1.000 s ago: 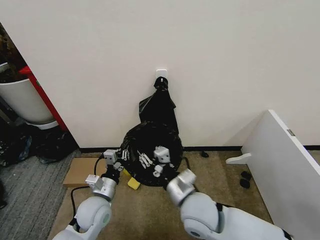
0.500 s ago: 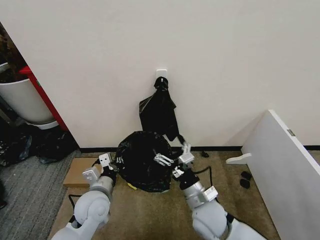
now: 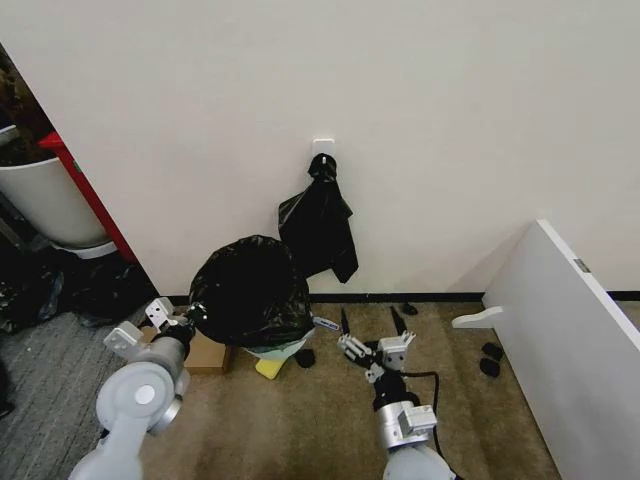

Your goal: Place the garbage bag over the trash bin.

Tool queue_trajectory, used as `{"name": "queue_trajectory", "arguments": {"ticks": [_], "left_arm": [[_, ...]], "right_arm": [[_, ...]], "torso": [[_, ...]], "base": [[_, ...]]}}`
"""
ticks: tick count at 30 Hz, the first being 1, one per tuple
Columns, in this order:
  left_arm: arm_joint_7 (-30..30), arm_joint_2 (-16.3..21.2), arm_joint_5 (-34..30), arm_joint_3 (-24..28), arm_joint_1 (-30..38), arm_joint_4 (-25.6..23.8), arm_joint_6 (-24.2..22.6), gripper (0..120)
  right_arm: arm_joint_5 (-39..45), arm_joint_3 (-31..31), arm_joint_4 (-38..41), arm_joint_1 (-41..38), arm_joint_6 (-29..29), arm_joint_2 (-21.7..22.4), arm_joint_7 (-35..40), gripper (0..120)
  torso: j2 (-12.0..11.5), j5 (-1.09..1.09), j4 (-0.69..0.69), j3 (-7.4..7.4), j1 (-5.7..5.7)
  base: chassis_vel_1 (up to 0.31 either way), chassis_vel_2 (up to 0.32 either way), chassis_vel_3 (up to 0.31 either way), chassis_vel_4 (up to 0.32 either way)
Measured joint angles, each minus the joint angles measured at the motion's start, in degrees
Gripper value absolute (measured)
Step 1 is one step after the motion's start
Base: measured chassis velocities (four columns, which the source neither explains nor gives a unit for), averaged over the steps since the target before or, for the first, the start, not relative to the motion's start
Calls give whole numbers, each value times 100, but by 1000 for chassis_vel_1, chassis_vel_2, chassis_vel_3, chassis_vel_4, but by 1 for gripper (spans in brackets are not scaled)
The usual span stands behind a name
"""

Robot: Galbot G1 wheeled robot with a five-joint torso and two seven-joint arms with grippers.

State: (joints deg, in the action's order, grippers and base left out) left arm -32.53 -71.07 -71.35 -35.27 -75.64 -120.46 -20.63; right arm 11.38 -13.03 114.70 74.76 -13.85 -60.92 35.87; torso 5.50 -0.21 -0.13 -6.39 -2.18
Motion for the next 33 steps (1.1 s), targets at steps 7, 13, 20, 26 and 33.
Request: {"name": "queue_trajectory", "arguments": {"ticks": [7,13,20,26,33], "left_arm": [[0,7,-50,72,-42,-120,-45,3],[11,2,-69,168,-51,-197,-83,3],[-2,-10,-182,160,-44,-354,-186,3],[-55,6,-276,61,-41,-432,-254,3],[-59,19,-292,-5,-19,-373,-255,3]], "right_arm": [[593,-162,-293,-281,-355,-168,-637,100],[630,-171,-591,-554,-363,-204,-740,100],[87,-140,-1401,-934,-552,-240,-998,100],[-721,-3,-1905,-1057,-1195,-262,-1499,100],[-1003,217,-1919,-1014,-1456,-185,-1559,100]], "torso": [[0,0,1,0,0],[0,0,0,0,0],[0,0,0,0,0],[0,-1,0,0,0],[0,-1,0,0,0]], "base": [[0,0,0,0],[0,0,0,0],[0,0,0,0],[0,0,0,0],[0,0,0,0]]}}
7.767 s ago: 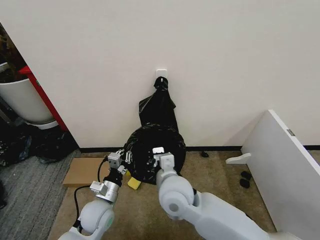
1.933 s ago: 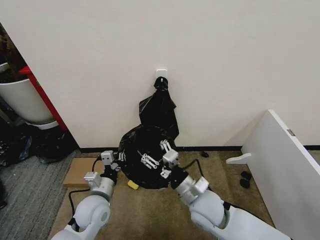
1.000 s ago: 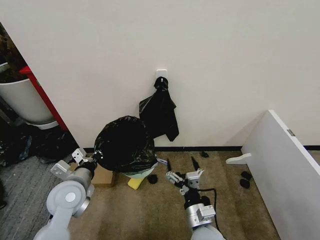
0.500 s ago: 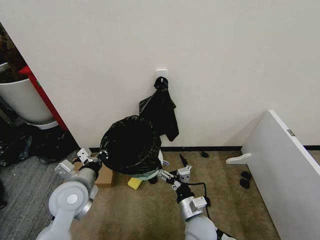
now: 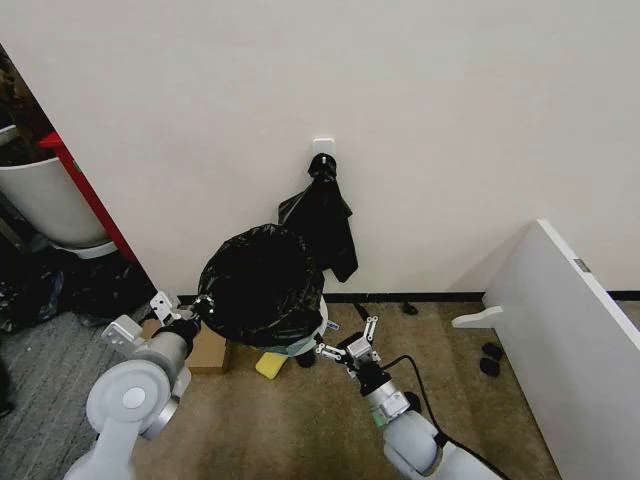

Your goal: Place the garbage bag over the trash bin.

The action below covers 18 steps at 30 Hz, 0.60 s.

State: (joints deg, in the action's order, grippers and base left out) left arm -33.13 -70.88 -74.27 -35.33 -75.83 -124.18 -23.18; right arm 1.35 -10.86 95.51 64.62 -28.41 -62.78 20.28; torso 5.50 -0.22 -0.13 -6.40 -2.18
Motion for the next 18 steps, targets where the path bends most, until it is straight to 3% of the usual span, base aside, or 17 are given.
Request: {"name": "queue_trajectory", "arguments": {"ticks": [5,9,13,18], "left_arm": [[24,13,21,-23,75,139,62,3],[38,39,25,-49,117,186,89,3],[43,71,21,-87,136,201,95,3],[47,77,18,-81,127,196,96,3]], "right_arm": [[1016,-142,794,264,527,285,396,100],[1315,-201,1130,407,841,451,637,100],[2214,-296,1631,587,893,520,651,100],[3136,-438,1855,687,222,447,-508,100]], "torso": [[0,1,0,0,0],[0,1,0,0,0],[0,1,0,0,0],[0,1,0,1,0]], "base": [[0,0,0,0],[0,0,0,0],[0,0,0,0],[0,0,0,0]]}}
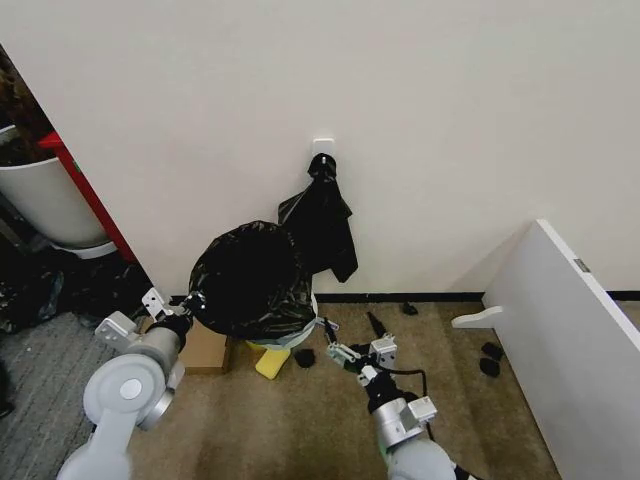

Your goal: Place the garbage bag over the trash bin.

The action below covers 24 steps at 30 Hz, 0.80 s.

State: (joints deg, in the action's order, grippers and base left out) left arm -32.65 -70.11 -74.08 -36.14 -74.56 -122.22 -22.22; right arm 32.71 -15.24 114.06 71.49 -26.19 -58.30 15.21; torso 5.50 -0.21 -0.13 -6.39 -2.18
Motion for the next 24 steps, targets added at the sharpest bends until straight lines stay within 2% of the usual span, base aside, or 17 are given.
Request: {"name": "queue_trajectory", "arguments": {"ticks": [4,10,13,16,24], "left_arm": [[1,-16,0,26,-21,-24,-2,3],[4,-10,0,49,-56,-101,-5,3],[8,-2,-6,52,-65,-120,-6,3],[9,-2,-27,54,-66,-149,-10,3],[9,-24,-52,109,-89,-256,-47,3]], "right_arm": [[-72,-36,-214,-133,-56,-100,-290,100],[-297,-100,-670,-493,251,-202,-301,100],[-806,-97,-1000,-666,432,-179,-169,100],[-1215,-68,-1269,-768,356,-178,-226,100],[-1416,-27,-1695,-1059,55,-332,-483,100]], "torso": [[0,1,0,0,0],[0,0,1,0,0],[0,0,1,0,0],[0,0,0,0,0],[0,-1,1,0,0]], "base": [[0,0,0,0],[0,0,0,0],[0,0,0,0],[0,0,0,0],[0,0,0,0]]}}
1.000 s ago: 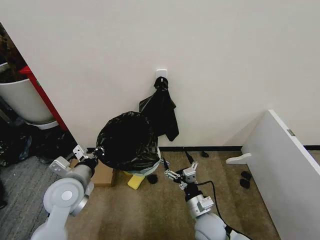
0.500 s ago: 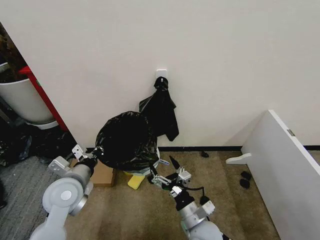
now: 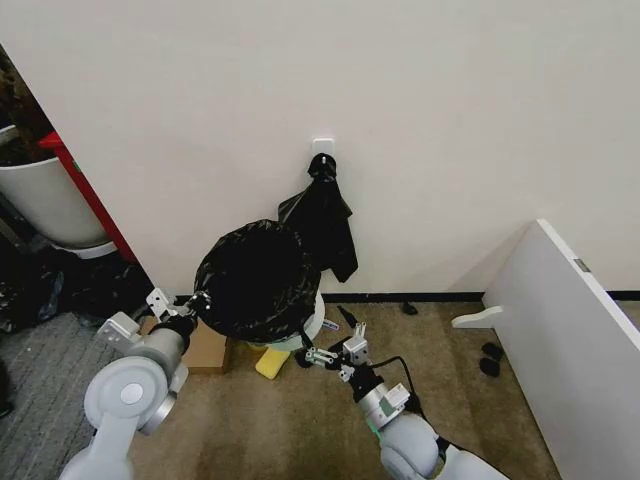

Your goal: Place the garbage bag over the trash bin.

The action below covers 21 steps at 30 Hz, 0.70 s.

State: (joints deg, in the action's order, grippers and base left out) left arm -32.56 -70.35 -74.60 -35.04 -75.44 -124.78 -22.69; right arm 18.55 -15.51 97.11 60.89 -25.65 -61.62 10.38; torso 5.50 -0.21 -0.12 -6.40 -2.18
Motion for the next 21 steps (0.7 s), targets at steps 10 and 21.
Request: {"name": "queue_trajectory", "arguments": {"ticks": [10,21], "left_arm": [[-4,25,-40,13,7,-48,-43,3],[9,-1,-20,61,60,72,-29,3]], "right_arm": [[-996,311,-769,-199,-612,-49,-429,100],[-624,394,-848,-186,-1314,135,-1368,100]], "torso": [[0,0,0,0,0],[0,0,0,0,0]], "base": [[0,0,0,0],[0,0,0,0]]}}
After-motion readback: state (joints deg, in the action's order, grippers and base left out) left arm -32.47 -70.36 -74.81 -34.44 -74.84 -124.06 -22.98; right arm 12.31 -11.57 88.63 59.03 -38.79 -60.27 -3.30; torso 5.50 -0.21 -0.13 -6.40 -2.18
